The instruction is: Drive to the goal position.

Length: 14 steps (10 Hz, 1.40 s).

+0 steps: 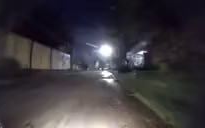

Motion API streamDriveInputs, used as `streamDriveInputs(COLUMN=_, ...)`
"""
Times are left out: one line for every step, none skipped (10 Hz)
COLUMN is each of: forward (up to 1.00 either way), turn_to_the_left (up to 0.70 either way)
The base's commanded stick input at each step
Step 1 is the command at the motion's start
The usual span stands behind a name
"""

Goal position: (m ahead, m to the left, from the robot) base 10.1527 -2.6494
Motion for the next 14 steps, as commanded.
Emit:
streamDriveInputs(forward=0.70, turn_to_the_left=0.00)
streamDriveInputs(forward=0.70, turn_to_the_left=0.00)
streamDriveInputs(forward=0.70, turn_to_the_left=0.00)
streamDriveInputs(forward=0.70, turn_to_the_left=0.00)
streamDriveInputs(forward=0.70, turn_to_the_left=0.00)
streamDriveInputs(forward=0.70, turn_to_the_left=0.00)
streamDriveInputs(forward=0.70, turn_to_the_left=0.00)
streamDriveInputs(forward=0.70, turn_to_the_left=-0.23)
streamDriveInputs(forward=0.70, turn_to_the_left=-0.35)
streamDriveInputs(forward=0.70, turn_to_the_left=-0.35)
streamDriveInputs(forward=0.70, turn_to_the_left=-0.35)
streamDriveInputs(forward=0.70, turn_to_the_left=-0.35)
streamDriveInputs(forward=0.70, turn_to_the_left=-0.03)
streamDriveInputs(forward=0.70, turn_to_the_left=0.00)
